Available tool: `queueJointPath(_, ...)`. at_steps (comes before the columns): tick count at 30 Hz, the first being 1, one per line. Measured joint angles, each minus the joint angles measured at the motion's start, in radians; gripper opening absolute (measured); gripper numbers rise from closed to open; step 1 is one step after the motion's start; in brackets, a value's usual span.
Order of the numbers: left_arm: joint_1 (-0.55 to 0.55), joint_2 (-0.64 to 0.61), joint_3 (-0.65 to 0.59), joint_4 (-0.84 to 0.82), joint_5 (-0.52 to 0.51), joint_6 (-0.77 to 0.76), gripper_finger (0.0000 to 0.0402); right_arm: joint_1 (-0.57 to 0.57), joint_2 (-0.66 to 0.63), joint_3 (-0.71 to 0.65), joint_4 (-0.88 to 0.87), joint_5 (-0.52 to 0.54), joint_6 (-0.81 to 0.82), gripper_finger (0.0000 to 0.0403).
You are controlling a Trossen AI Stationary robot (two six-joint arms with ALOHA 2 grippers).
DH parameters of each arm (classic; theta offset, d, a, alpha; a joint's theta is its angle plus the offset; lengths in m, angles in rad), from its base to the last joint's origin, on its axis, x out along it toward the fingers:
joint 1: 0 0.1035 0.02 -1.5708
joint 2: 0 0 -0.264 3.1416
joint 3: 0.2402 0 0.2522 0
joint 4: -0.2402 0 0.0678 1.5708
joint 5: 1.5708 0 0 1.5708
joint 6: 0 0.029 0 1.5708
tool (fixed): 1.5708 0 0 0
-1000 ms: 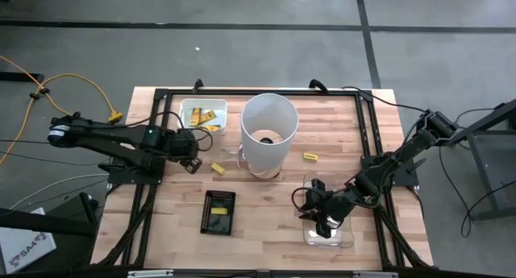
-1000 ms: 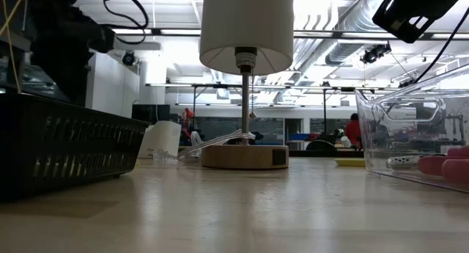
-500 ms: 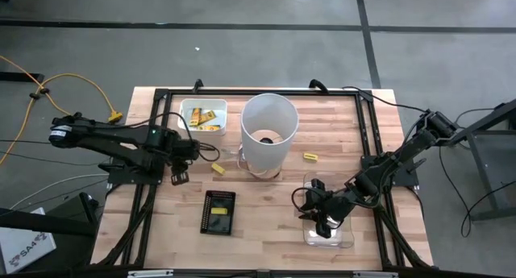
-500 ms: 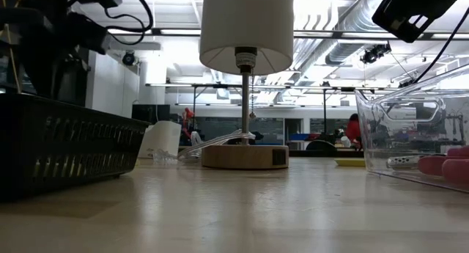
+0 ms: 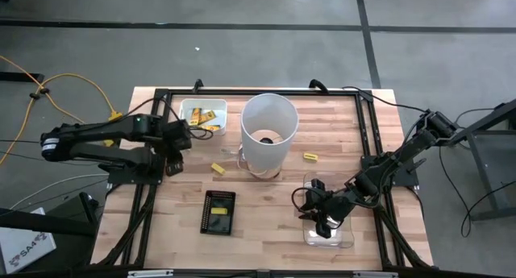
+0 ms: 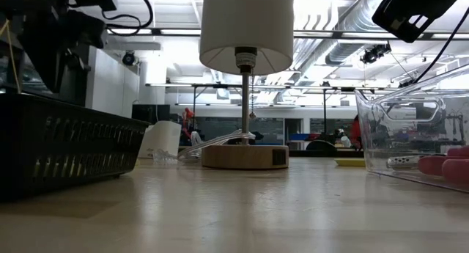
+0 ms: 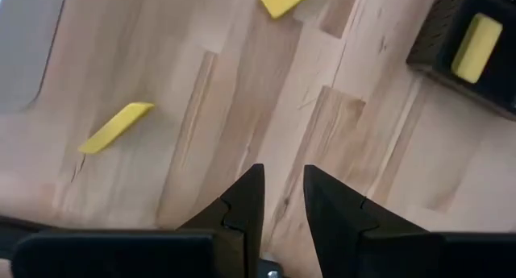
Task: Pick & Place School Supplies
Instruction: Put the yellow eraser into the black bin
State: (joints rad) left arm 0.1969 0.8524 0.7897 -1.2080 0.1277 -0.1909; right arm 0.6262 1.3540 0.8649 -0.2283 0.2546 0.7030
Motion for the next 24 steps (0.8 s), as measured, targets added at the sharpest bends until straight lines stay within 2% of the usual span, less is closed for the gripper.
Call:
queueJointPath(3, 0.023, -0.007, 0.008, 0.003, 0.033, 0.027, 0.0084, 0.000, 0.000, 0.000, 0.000, 0.000, 0.000, 0.0097)
queueJointPath(11, 0.056, -0.005, 0.107, 0.067, 0.211, 0.140, 0.0084, 0.000, 0.000, 0.000, 0.000, 0.000, 0.000, 0.0097)
queueJointPath(19, 0.056, -0.005, 0.135, 0.040, 0.158, 0.453, 0.0084, 0.000, 0.000, 0.000, 0.000, 0.000, 0.000, 0.0097)
queueJointPath(24, 0.055, -0.010, 0.135, -0.080, 0.042, 0.579, 0.0084, 0.000, 0.000, 0.000, 0.000, 0.000, 0.000, 0.0097)
